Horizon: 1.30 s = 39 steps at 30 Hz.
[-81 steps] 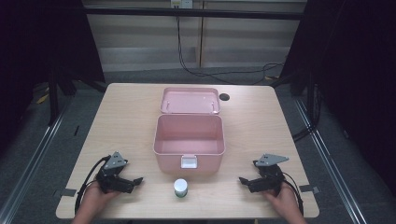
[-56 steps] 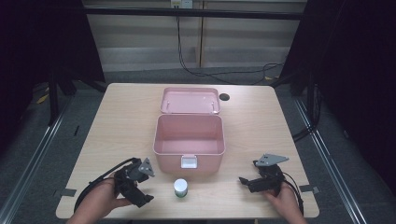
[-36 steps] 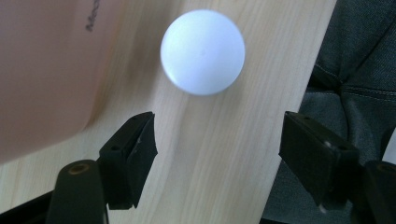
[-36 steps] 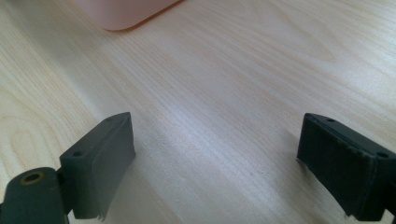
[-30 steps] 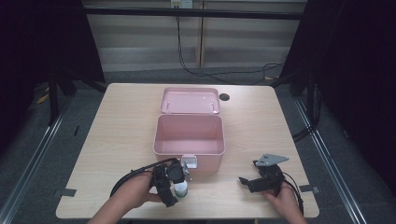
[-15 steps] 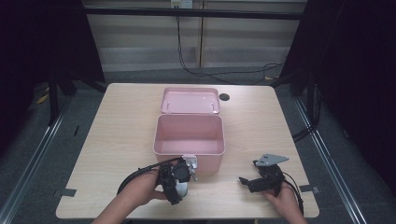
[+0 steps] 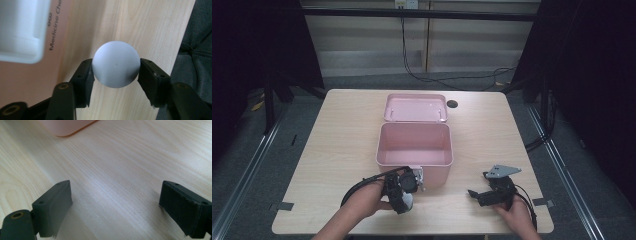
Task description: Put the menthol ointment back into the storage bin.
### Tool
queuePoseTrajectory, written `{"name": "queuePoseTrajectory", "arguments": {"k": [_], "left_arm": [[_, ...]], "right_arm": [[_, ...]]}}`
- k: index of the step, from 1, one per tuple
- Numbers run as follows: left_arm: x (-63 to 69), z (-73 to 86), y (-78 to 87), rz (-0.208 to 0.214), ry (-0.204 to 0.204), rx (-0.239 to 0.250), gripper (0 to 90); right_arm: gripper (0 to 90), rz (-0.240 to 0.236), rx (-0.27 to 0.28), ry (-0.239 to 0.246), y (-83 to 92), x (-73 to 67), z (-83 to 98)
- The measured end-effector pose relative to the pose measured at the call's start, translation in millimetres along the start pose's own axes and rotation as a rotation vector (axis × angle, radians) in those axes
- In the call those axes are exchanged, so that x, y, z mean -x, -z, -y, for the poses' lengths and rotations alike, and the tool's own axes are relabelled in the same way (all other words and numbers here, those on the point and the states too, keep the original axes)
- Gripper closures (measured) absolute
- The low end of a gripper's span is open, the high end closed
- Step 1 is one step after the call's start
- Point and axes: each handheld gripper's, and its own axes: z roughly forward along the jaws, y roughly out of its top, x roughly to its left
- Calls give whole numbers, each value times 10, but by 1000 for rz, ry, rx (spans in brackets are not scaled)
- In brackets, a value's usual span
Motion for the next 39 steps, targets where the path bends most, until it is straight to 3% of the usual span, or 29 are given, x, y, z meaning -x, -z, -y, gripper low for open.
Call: {"name": "queuePoseTrajectory", "arguments": {"k": [20,31,39], "left_arm": [[-19,-29,10,52,2,-8,505],[-4,-6,205,59,11,-1,506],[-4,-2,367,66,12,-36,506]], "right_arm": [[102,0,0,0,0,0,0],[102,0,0,0,0,0,0],[102,1,-1,0,1,0,0]]}}
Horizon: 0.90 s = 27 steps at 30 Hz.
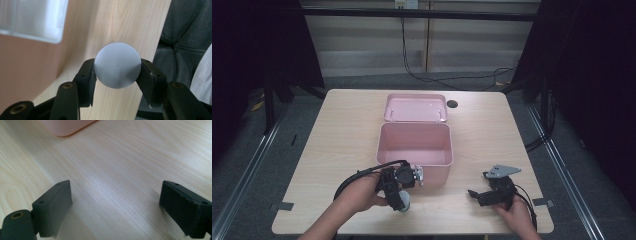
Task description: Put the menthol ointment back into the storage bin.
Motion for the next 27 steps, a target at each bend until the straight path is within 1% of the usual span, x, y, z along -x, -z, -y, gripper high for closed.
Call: {"name": "queuePoseTrajectory", "arguments": {"k": [2,3,5,11,12,13,16,19,20,21,22,24,25,27], "left_arm": [[10,5,49,-2,-1,-8,506],[7,6,78,-2,-9,-20,506],[17,14,132,-10,-3,-25,506],[9,28,319,2,-7,-52,506],[3,29,356,3,-7,-52,506],[4,31,394,3,2,-49,506],[-12,37,521,16,15,-37,506],[-25,30,649,11,18,-40,506],[-40,24,734,16,25,-30,506],[-40,24,734,16,25,-30,506],[-49,19,775,13,26,-31,506],[-70,9,848,18,40,-18,506],[-81,4,876,17,37,-20,506],[-102,-13,955,10,48,-9,506]], "right_arm": [[102,-1,0,0,0,0,0],[103,-1,0,0,0,0,0],[102,-1,0,0,-1,0,0],[102,-1,3,0,-2,1,0],[102,-1,3,0,-2,1,0],[102,0,3,0,-2,1,0],[102,0,3,0,-2,1,0],[102,-1,3,1,-2,2,-1],[102,-1,3,1,-2,1,-1],[102,-1,3,1,-2,1,-1],[102,0,3,0,-2,1,-1],[102,-1,3,0,-2,1,-1],[102,-1,3,0,-2,1,-1],[102,0,2,1,-1,1,-1]]}}
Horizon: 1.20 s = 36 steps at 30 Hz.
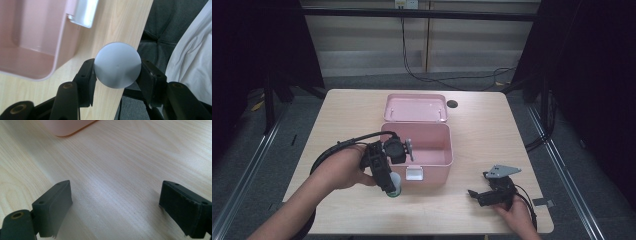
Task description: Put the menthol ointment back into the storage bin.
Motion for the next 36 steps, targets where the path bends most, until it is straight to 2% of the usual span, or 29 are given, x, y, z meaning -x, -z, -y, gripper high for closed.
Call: {"name": "queuePoseTrajectory", "arguments": {"k": [4,12,20,22,28,29,30,32,36], "left_arm": [[-59,-24,125,0,11,18,506],[-225,-88,268,-17,64,48,506],[-467,-212,251,-23,123,71,506],[-489,-230,248,-22,134,79,507],[-555,-379,170,-45,141,73,506],[-570,-404,156,-51,128,70,506],[-577,-427,143,-45,144,77,506],[-613,-464,120,-44,137,83,506],[-681,-511,80,-51,162,91,506]], "right_arm": [[102,0,1,0,-1,0,0],[102,-2,-1,0,1,1,0],[102,-1,-1,0,0,0,0],[102,-1,-1,0,0,0,0],[102,-3,-2,0,0,1,0],[102,-1,-2,1,1,1,0],[102,-2,-1,0,0,1,0],[102,0,-1,0,0,0,0],[102,0,-2,0,1,0,-1]]}}
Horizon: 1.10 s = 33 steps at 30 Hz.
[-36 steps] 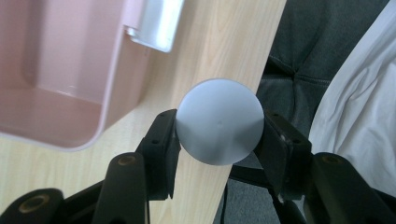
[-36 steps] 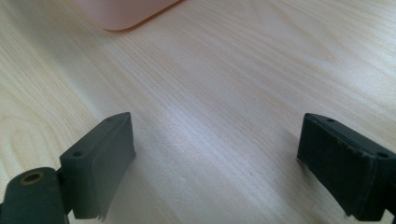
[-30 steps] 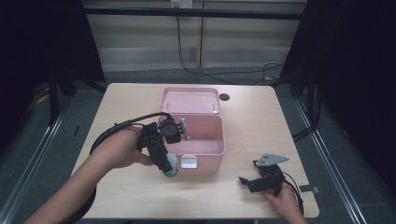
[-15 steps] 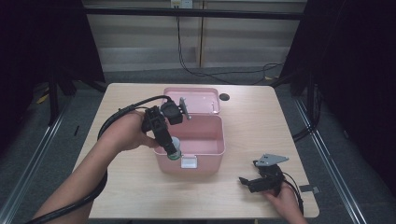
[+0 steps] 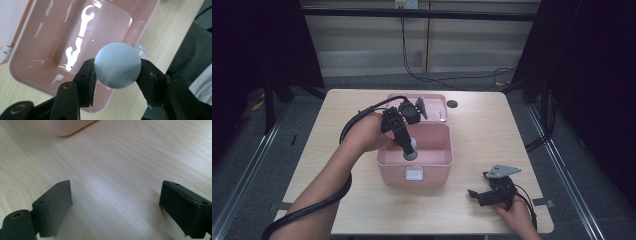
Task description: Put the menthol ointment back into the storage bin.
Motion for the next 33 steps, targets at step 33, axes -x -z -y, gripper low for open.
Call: {"name": "queuePoseTrajectory", "arguments": {"k": [33], "left_arm": [[-562,-7,-485,-85,200,4,506]], "right_arm": [[102,-1,1,0,-1,0,0]]}}
